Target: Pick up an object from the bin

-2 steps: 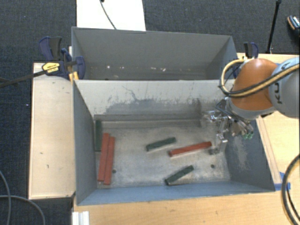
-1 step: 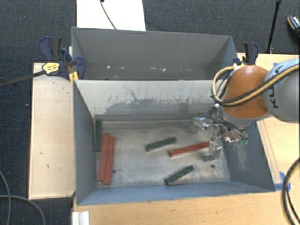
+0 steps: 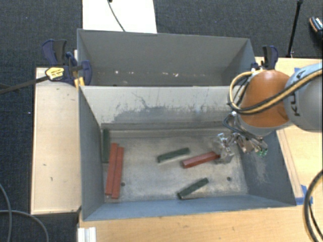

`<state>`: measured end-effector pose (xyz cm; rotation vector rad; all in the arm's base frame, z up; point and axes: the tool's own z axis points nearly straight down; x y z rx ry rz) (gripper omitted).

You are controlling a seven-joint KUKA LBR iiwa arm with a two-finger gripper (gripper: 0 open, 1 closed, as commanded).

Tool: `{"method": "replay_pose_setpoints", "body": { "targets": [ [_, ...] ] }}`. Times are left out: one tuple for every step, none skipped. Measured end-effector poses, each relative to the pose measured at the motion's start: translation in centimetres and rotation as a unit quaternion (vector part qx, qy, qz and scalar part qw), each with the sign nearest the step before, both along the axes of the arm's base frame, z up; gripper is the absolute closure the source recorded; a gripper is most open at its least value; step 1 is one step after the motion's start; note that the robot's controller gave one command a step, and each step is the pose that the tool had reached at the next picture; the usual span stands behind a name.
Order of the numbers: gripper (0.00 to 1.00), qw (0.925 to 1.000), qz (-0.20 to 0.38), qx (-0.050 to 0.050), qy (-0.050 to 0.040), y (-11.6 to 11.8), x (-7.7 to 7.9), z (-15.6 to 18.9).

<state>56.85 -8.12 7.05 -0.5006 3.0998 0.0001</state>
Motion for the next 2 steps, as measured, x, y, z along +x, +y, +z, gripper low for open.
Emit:
{"method": "replay_pose_setpoints", "body": {
  "targets": [
    [1.0,1.0,-0.007,-0.001,-0.0044,-0.8,-1.6,10.8],
    [1.0,1.0,-0.005,-0.001,-0.0049,-0.4,-2.7,19.0]
  ]
}}
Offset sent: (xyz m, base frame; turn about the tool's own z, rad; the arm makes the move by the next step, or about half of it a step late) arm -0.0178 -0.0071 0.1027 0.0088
